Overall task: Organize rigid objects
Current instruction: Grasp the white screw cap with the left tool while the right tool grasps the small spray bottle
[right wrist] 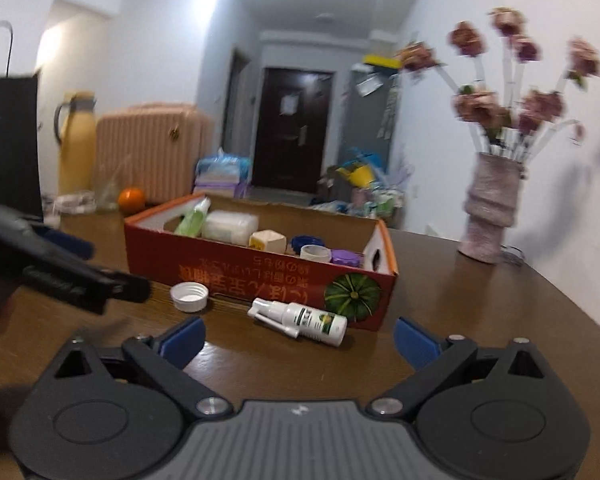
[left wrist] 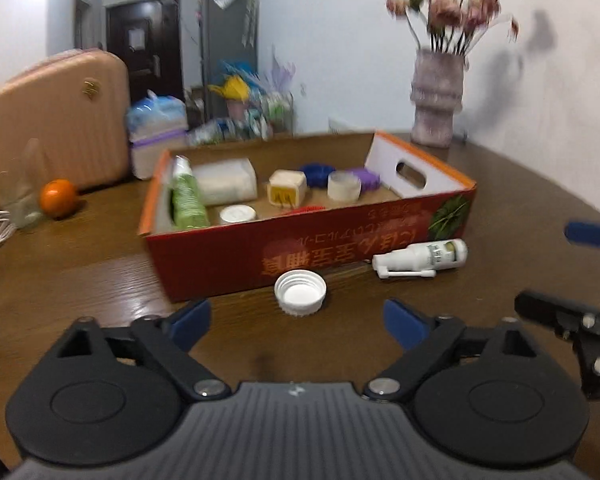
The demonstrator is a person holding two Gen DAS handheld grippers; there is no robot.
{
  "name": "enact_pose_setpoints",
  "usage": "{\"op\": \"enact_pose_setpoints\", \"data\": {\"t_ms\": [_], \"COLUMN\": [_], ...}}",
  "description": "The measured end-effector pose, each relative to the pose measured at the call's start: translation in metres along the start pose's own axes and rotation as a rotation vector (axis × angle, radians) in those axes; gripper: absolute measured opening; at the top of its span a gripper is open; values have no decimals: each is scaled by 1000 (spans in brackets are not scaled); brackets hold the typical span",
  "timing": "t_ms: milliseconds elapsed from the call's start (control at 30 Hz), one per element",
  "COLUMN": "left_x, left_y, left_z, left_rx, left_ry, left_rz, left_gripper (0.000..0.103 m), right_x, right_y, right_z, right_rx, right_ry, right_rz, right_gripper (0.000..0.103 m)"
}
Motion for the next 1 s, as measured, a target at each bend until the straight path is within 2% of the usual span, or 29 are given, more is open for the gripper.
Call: {"op": "enact_pose_setpoints", "data": {"t_ms": [33, 67, 133, 200, 233, 300, 333, 367, 467, 533, 600, 667, 733, 767, 800, 833, 900, 1000], "left_x": [3, 6, 10, 15, 15, 13, 12, 9, 5, 5, 5, 4, 3, 3, 2, 1, -2, -15], "left_y": [-2, -2, 1, 4, 6, 10, 10, 11, 11, 9, 9, 9, 8, 8, 8, 8, 10, 12], "left_z": [-11, -22, -43, -57, -62, -72, -76, -77, -77, -75, -69, -60, -45, -36, -28, -19, 2, 29], "left_rx": [11, 7, 8, 12, 14, 21, 25, 31, 24, 27, 25, 25, 19, 16, 12, 8, -5, -42], "left_ry": [9, 25, 71, 90, 97, 117, 124, 110, 85, 87, 87, 79, 65, 59, 51, 40, 7, -24], "left_rz": [-16, -22, -6, 15, 25, 38, 34, 30, 19, 26, 44, 53, 61, 68, 75, 82, 105, 128], "left_gripper": [79, 74, 68, 63, 61, 54, 45, 41, 41, 41, 41, 41, 41, 41, 41, 41, 41, 41], "right_x": [4, 9, 15, 20, 21, 20, 18, 16, 11, 10, 11, 14, 14, 11, 11, 11, 10, 4], "right_y": [-4, -5, -4, -2, -4, -10, -13, -15, -19, -21, -22, -24, -27, -29, -33, -34, -30, -19], "right_z": [-13, -25, -47, -70, -81, -100, -107, -112, -117, -116, -118, -124, -138, -145, -149, -149, -141, -123], "right_rx": [5, 0, 16, 48, 62, 94, 113, 138, 226, 279, 338, 371, 418, 454, 502, 517, 507, 427], "right_ry": [15, 30, 56, 89, 111, 158, 177, 192, 202, 204, 209, 227, 314, 359, 361, 361, 345, 324], "right_rz": [23, 56, 145, 239, 256, 237, 219, 211, 218, 228, 235, 240, 206, 172, 114, 92, 94, 79], "right_gripper": [86, 81, 76, 61, 57, 36, 30, 25, 27, 35, 52, 55, 51, 43, 38, 37, 27, 27]}}
Point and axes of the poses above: each gripper's, at about its wrist camera, not at the fingertips, and z roughly against the way its jaws point, y to its left, x to its top, the point moved 4 cm from there along -z, roughly the way its jaws point, and after that the axes turned 13 degrees about z, right-handed, at the moved point
